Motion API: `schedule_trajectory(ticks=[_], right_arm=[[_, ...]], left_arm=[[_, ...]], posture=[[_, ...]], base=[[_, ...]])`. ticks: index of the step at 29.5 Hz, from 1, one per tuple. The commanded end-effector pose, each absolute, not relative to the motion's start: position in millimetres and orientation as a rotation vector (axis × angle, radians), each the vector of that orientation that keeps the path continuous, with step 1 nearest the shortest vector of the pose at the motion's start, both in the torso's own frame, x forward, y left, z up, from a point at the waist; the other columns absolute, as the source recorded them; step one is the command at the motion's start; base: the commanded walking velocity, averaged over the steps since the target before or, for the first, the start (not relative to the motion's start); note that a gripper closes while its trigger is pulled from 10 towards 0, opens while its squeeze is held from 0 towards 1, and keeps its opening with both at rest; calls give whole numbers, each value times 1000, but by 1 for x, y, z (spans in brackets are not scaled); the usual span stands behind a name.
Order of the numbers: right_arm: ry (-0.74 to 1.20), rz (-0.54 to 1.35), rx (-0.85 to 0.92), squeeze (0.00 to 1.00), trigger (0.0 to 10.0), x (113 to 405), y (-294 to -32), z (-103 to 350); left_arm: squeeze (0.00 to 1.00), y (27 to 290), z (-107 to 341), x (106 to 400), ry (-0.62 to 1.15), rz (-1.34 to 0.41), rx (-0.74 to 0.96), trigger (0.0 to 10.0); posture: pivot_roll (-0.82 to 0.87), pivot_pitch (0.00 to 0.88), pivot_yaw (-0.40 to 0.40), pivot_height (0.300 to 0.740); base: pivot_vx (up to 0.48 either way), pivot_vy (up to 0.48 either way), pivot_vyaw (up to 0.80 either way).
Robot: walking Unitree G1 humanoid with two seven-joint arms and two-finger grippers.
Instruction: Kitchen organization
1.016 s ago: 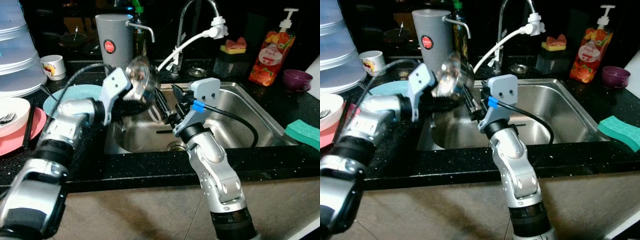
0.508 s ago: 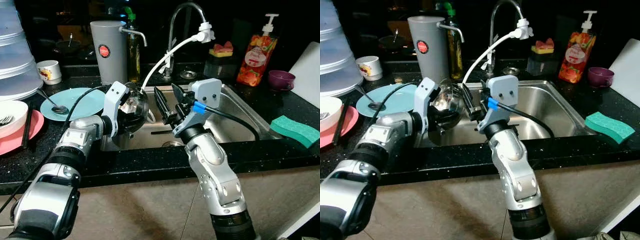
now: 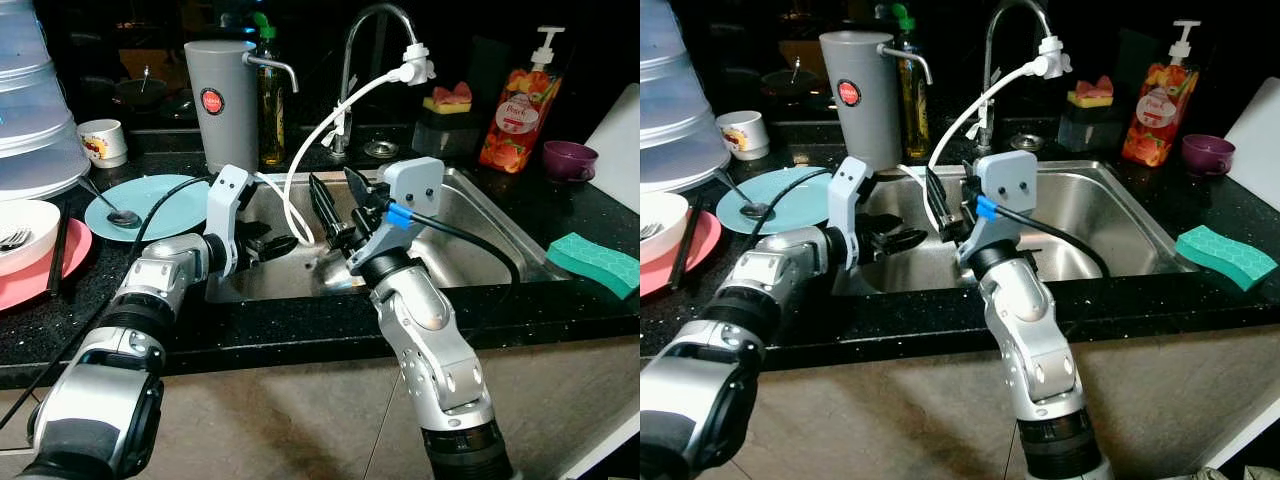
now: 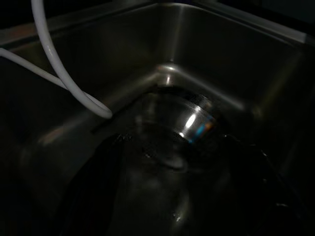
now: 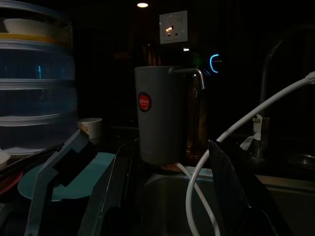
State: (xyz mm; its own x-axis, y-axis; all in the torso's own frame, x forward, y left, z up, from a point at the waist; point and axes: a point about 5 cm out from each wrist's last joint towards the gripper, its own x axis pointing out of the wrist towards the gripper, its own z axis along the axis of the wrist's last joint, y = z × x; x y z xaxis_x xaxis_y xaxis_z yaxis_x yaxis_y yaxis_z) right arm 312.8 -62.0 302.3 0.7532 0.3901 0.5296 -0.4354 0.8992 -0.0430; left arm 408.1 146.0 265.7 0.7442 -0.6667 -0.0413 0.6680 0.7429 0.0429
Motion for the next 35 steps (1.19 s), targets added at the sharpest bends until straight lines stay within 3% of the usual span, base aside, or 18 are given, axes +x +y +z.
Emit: schedule_trajectory(ticks=[1, 6, 9, 14, 21, 27, 35], right_arm=[[-565, 451, 87, 0, 10000, 310, -62, 302], [-566, 450, 88, 0, 10000, 310, -62, 303], [-564, 447, 88, 0, 10000, 309, -63, 302], [-558, 446, 91, 0, 10000, 309, -63, 300], [-557, 445, 93, 0, 10000, 307, -64, 299], [-543, 489, 73, 0, 10000, 303, -64, 295], [-487, 759, -40, 0, 10000, 285, -51, 278]], left_arm=[[0, 146, 271, 408, -10, -723, 46, 10000], [0, 146, 279, 406, -73, -687, 156, 10000], [0, 144, 283, 401, -129, -641, 368, 10000], [0, 151, 293, 390, -191, -556, 456, 10000], [0, 165, 295, 378, -188, -493, 445, 10000], [0, 184, 291, 358, -143, -321, 366, 10000], [0, 215, 281, 322, 8, -199, 235, 10000]], posture=[[57, 108, 11, 740], [57, 108, 11, 740], [57, 108, 11, 740], [59, 112, 15, 740], [59, 112, 15, 740], [76, 119, 27, 740], [113, 135, 14, 740]], base=[[0, 0, 0], [0, 0, 0], [0, 0, 0], [0, 0, 0], [0, 0, 0], [0, 0, 0], [0, 0, 0]])
